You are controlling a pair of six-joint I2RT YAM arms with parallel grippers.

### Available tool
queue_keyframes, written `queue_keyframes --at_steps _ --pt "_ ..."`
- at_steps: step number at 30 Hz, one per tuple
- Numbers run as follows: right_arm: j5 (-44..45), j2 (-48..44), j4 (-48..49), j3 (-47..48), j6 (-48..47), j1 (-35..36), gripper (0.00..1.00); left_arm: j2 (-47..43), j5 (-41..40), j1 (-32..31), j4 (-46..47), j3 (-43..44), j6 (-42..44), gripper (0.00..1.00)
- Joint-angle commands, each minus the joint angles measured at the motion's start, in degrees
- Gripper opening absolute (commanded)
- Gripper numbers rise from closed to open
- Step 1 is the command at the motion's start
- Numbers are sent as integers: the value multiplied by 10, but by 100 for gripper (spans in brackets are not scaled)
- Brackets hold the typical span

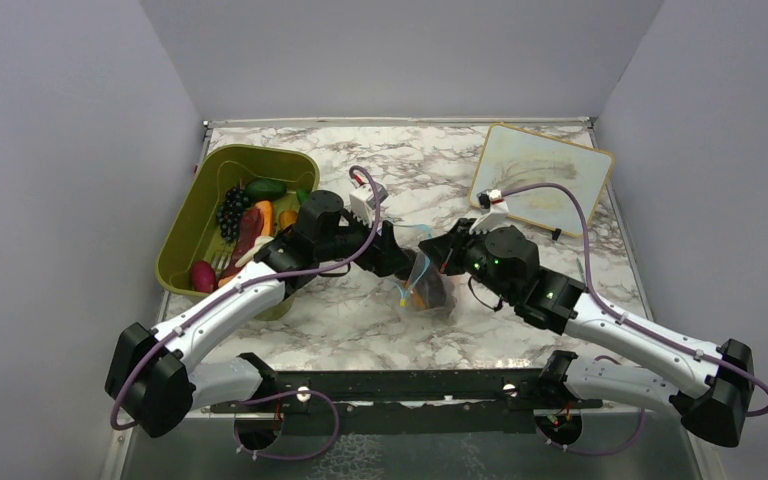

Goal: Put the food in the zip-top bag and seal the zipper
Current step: Place the fake vegetable in the zipper food storage bag.

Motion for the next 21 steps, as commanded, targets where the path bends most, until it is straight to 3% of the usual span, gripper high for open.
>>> queue_keyframes --at_steps 1,7,21 --pt "-9 -11 24 0 1 3 1 -26 -24 -3 4 29 21 74" --pt "-2 -21 19 -7 -3 3 1 -43 -50 -4 5 41 29 77" --pt "4 -37 24 -26 -23 3 1 -36 -274 -4 -47 123 78 77"
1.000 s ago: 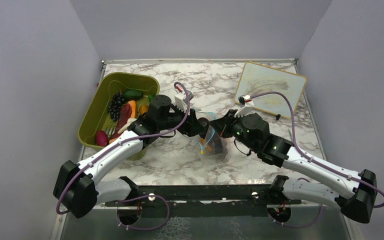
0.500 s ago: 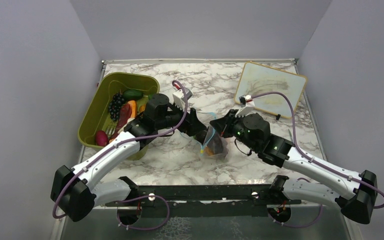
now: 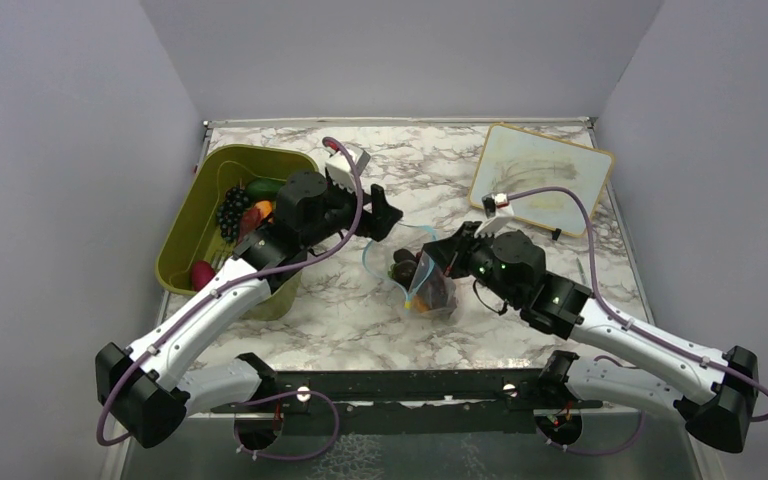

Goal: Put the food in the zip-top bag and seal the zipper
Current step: Place the fake vegetable in the zipper food storage bag, then pick up the fake fruit from the bin.

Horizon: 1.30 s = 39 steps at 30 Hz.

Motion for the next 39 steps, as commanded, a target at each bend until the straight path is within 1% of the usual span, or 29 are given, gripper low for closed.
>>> queue_keyframes --at_steps 1,4,6,11,15,18,20,25,30,34,39 --pt "5 -13 21 -10 -12 3 1 3 -122 -3 -20 21 36 77" --pt "3 -16 16 -10 -13 3 1 18 -214 -1 -48 34 33 79" --pt "4 -20 14 -9 -14 3 1 29 -260 7 -61 43 19 82" --pt "10 -30 12 -15 -15 3 1 54 -293 67 -78 75 -26 82" --pt "7 -34 8 -17 -14 3 1 74 -292 151 -93 94 -77 79" --pt "9 -39 4 -17 -14 3 1 88 -310 196 -99 101 -104 77" --pt "11 -43 1 -19 -14 3 1 103 -313 227 -113 106 -138 76" --pt "16 -52 -4 -19 -14 3 1 146 -279 307 -123 93 -226 70" --pt "18 -58 -14 -14 -12 3 1 183 -251 373 -88 58 -304 63" --pt "13 -63 -24 -11 -5 3 1 211 -233 405 -60 47 -340 56" --pt "10 -64 -28 -7 -1 3 1 231 -254 422 -17 39 -362 57"
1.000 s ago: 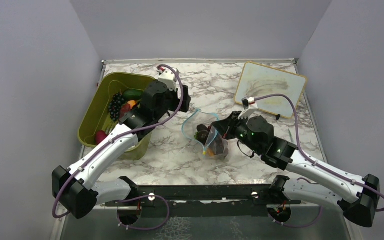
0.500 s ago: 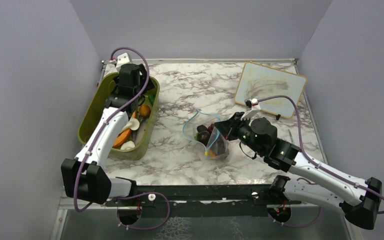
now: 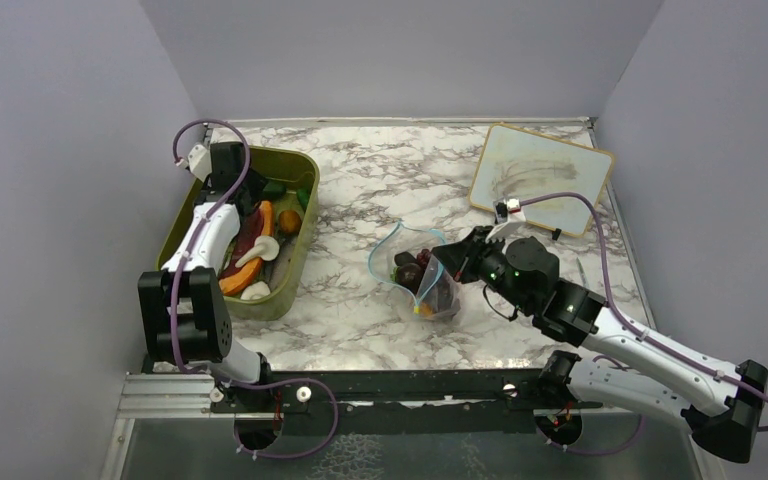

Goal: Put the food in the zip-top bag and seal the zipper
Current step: Pick up the fake fruit from the bin.

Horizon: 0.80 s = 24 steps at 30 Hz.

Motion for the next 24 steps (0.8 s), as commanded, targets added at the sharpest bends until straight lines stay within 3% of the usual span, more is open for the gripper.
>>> queue_keyframes --at_steps 1,11,24 --pt "6 -9 0 10 4 3 1 8 0 14 71 -10 -51 58" --pt "0 4 -17 26 11 3 1 75 10 37 107 -10 -95 64" --pt "-7 18 -20 29 24 3 1 155 61 48 144 20 -72 68"
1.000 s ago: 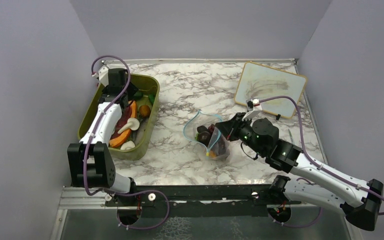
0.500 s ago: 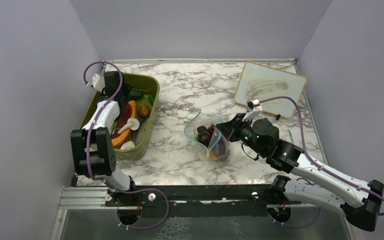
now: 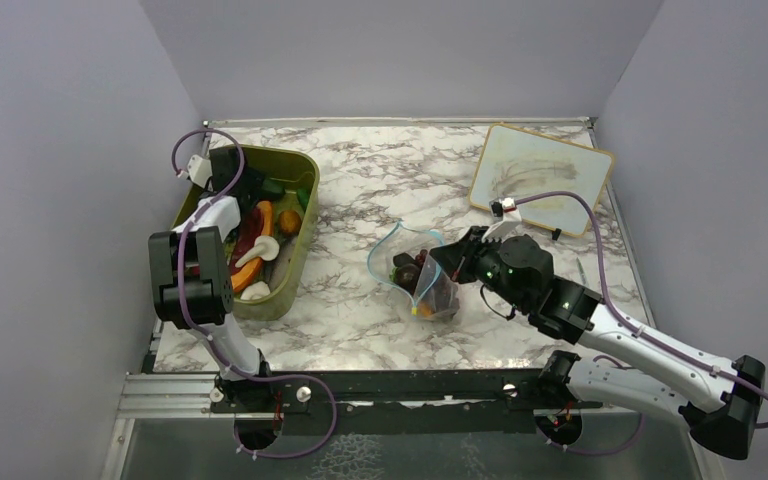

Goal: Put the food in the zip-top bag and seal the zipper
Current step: Pick up the fake fruit from the bin.

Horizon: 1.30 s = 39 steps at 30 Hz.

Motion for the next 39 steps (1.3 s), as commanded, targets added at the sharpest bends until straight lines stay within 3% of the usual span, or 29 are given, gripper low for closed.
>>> queue_keyframes --at_steps 1,26,39 --pt "-4 1 -6 21 7 3 1 27 28 6 10 24 7 68" --pt "-1 -16 -16 15 13 3 1 51 62 7 12 16 -12 72" --pt "1 -20 -16 14 15 3 1 39 58 6 1 19 0 50"
